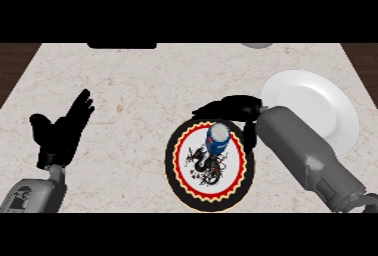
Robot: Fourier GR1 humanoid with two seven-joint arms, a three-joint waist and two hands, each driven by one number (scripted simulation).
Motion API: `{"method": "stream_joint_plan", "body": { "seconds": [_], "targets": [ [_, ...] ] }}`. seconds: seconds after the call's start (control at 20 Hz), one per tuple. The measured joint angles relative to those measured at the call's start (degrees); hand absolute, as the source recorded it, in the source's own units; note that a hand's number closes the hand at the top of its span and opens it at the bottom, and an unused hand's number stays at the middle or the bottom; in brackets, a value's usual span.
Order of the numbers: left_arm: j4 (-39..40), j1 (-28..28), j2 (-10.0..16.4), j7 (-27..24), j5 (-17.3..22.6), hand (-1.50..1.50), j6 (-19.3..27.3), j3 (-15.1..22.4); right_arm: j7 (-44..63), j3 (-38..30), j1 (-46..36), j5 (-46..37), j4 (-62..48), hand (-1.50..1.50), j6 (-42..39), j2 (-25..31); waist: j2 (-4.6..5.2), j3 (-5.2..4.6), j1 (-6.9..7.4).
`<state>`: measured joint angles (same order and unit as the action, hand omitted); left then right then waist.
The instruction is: Pick the can from the plate and place it in the plate
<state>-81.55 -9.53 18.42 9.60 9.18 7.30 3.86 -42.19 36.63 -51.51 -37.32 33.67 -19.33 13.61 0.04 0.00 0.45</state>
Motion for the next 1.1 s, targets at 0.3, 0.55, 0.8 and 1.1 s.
{"method": "stream_joint_plan", "body": {
  "seconds": [0.3,0.55,0.8,1.1],
  "targets": [
    [0.78,-0.82,-0.86,0.45,-0.65,0.00,-1.12,-1.42,1.27,-2.28,-1.17,-4.39,-2.31,-1.50,0.80,-3.35,0.05,0.01,0.04],
    [1.59,-0.20,-1.26,-1.03,-1.28,0.00,-2.39,-2.34,0.21,-1.67,-0.13,-8.95,-3.60,1.50,2.09,-4.84,0.02,-0.01,0.07],
    [2.67,-0.64,-1.81,-1.38,-1.83,0.00,-2.91,-3.04,-3.02,-0.44,0.44,-12.48,-2.53,1.50,1.72,-5.80,-0.35,-0.15,-0.08],
    [1.14,-0.61,-2.37,-0.30,-2.94,0.00,-3.00,-3.60,-3.63,-2.45,2.58,-14.37,0.38,1.50,1.55,-6.63,-0.40,-0.07,-0.11]
  ]
}}
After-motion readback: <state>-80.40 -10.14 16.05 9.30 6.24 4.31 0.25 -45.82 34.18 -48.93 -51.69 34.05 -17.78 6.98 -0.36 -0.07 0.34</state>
